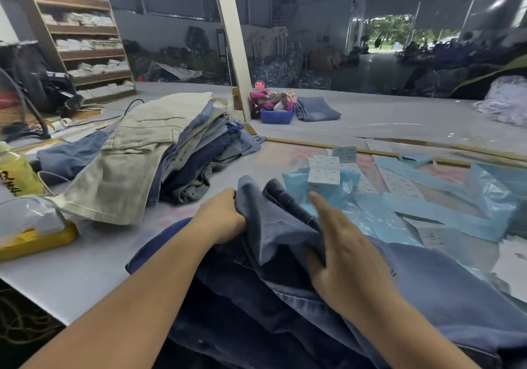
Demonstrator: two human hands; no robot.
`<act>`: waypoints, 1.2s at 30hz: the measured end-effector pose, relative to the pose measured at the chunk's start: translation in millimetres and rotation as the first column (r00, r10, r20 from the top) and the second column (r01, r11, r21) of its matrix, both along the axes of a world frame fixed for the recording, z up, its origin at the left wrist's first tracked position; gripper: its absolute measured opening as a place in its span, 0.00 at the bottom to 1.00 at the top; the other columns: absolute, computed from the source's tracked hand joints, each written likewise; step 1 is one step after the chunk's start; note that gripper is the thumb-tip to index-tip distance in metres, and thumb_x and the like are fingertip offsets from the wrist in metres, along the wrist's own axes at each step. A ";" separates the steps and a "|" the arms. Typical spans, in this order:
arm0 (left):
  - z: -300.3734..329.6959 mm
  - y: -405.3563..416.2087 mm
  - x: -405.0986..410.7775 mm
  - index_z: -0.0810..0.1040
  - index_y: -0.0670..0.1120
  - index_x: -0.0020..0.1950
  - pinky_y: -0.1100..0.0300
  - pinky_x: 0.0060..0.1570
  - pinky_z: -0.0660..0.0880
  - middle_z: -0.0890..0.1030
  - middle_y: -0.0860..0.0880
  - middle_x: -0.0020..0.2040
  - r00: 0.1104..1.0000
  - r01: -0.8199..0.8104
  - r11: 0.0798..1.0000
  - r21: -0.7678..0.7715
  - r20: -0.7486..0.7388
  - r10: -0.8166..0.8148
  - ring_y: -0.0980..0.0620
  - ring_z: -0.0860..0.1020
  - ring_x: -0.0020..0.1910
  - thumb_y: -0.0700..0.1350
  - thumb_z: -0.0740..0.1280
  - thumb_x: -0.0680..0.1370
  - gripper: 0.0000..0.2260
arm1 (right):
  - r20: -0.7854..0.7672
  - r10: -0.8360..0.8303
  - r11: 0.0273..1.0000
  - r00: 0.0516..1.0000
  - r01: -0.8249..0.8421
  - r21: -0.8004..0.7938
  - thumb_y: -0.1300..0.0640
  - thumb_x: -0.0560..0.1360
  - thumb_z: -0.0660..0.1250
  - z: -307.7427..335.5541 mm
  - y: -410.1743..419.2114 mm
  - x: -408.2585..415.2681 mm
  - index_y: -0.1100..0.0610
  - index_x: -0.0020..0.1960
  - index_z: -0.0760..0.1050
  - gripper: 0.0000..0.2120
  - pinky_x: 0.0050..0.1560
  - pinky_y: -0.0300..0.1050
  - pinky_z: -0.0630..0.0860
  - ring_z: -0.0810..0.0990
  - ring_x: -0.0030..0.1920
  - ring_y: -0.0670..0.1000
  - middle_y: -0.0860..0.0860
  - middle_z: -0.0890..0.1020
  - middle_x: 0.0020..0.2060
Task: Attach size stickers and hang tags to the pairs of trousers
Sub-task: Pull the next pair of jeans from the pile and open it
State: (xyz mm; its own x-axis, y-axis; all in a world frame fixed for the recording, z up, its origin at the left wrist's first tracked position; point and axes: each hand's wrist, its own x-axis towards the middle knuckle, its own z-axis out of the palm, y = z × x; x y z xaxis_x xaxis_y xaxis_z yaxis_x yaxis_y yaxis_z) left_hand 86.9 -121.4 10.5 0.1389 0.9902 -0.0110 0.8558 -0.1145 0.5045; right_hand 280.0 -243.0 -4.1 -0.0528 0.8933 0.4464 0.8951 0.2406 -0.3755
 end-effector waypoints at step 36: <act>2.1 -51.0 -79.1 0.74 0.54 0.38 0.53 0.43 0.75 0.78 0.56 0.40 0.997 -0.002 0.901 0.434 0.067 -0.030 0.51 0.78 0.42 0.35 0.65 0.71 0.12 | -0.149 0.273 0.938 0.951 -0.297 -0.180 0.49 0.76 0.64 -17.3 21.7 -36.7 0.44 0.65 0.69 0.18 0.64 0.43 0.67 0.69 0.61 0.48 0.44 0.72 0.58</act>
State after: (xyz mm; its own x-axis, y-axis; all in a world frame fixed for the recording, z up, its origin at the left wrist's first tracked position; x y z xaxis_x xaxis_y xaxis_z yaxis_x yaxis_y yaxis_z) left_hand 7.8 -172.4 12.5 0.1370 0.8926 0.4296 0.8168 -0.3471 0.4608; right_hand 243.3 -221.3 -21.4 -0.2755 0.9193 0.2811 0.7454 0.3889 -0.5414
